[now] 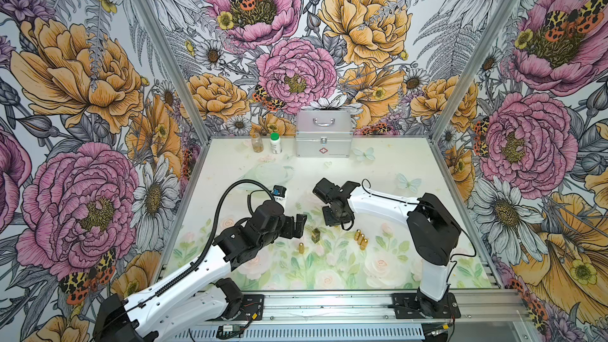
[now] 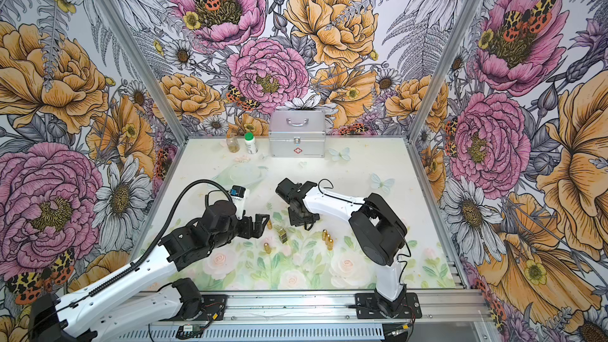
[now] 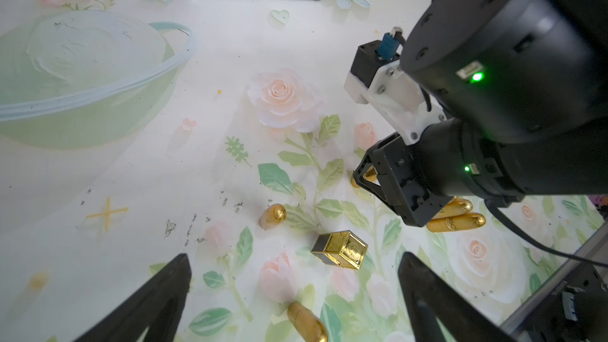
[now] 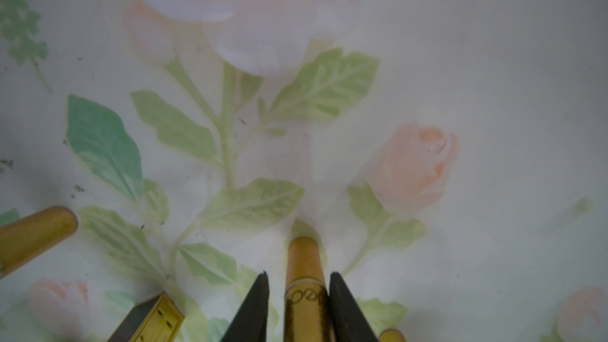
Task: Open the lipstick cap
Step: Pick up the lipstick at the center of the board.
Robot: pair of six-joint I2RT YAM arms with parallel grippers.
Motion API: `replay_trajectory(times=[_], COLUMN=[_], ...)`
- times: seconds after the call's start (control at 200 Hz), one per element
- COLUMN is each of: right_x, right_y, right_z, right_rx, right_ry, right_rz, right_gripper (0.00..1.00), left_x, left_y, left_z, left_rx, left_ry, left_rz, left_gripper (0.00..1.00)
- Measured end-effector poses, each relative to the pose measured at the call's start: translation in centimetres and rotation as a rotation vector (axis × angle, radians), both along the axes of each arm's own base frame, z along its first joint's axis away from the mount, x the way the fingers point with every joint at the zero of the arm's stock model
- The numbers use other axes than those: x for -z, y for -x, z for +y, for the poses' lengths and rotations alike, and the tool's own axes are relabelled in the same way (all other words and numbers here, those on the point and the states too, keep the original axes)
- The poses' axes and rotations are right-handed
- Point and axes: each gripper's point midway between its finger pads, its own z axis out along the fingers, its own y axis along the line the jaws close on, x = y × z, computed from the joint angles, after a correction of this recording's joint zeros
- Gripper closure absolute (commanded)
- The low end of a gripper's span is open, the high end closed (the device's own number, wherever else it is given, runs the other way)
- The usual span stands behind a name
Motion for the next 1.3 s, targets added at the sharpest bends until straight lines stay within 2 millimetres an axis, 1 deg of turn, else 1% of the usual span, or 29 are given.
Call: replay_trajectory(times=[0.065,0.125,0.245,0.33,0.575,0.68,0.781,0.886,0.951,1.016,1.081,1.121,1.196,1.296], right_x=[0.3,0.5,0.8,0.8,0.8,0.2,-1.4,-3.9,-5.3,-6.6,-8.1,-9.0,-10.6,-12.4], right_y=[0.0,0.0,0.1,0.1,0.0,0.2,0.3,-0.3,-0.4,-0.5,-0.6,-0.6,-0.9,-1.4], right_z=[-0.1,-0.2,-0.3,-0.4,-0.4,-0.4,-0.8,-1.6,-2.2,-2.7,-2.7,-2.6,-2.5,-2.5], right_rx=[0.002,0.005,0.007,0.007,0.004,-0.003,0.001,0.016,0.018,0.022,0.017,0.014,0.011,0.014], right_ry=[0.007,0.012,0.022,0.022,0.021,0.002,-0.043,-0.094,-0.115,-0.136,-0.171,-0.195,-0.236,-0.273], right_rz=[0.002,0.003,0.007,0.007,0.006,0.004,0.002,-0.022,-0.030,-0.035,-0.034,-0.033,-0.041,-0.059], right_gripper=[0.71,0.74,0.77,0.82,0.83,0.83,0.83,0.83,0.83,0.83,0.83,0.83,0.83,0.83], left_x=[0.0,0.0,0.0,0.0,0.3,0.3,0.4,0.0,-0.6,-1.2,-1.9,-2.1,-2.4,-2.0], left_y=[0.0,0.0,0.0,0.0,-0.3,-0.5,-0.8,-1.3,-1.9,-2.3,-2.6,-2.8,-2.9,-2.7], left_z=[0.0,0.0,0.0,0.0,0.3,0.6,0.6,0.1,-0.5,-1.6,-2.9,-3.7,-5.2,-7.2], left_rx=[0.000,0.001,0.001,-0.001,-0.019,-0.032,-0.027,0.008,0.036,0.083,0.147,0.186,0.264,0.373], left_ry=[0.000,0.000,-0.001,-0.001,-0.020,-0.036,-0.063,-0.091,-0.101,-0.092,-0.073,-0.061,-0.042,-0.037], left_rz=[0.000,0.000,-0.001,-0.002,-0.004,-0.013,-0.028,-0.059,-0.096,-0.125,-0.154,-0.172,-0.202,-0.214], left_gripper=[0.01,0.01,0.01,0.01,0.01,0.01,0.01,0.01,0.01,0.01,0.02,0.04,0.12,0.23])
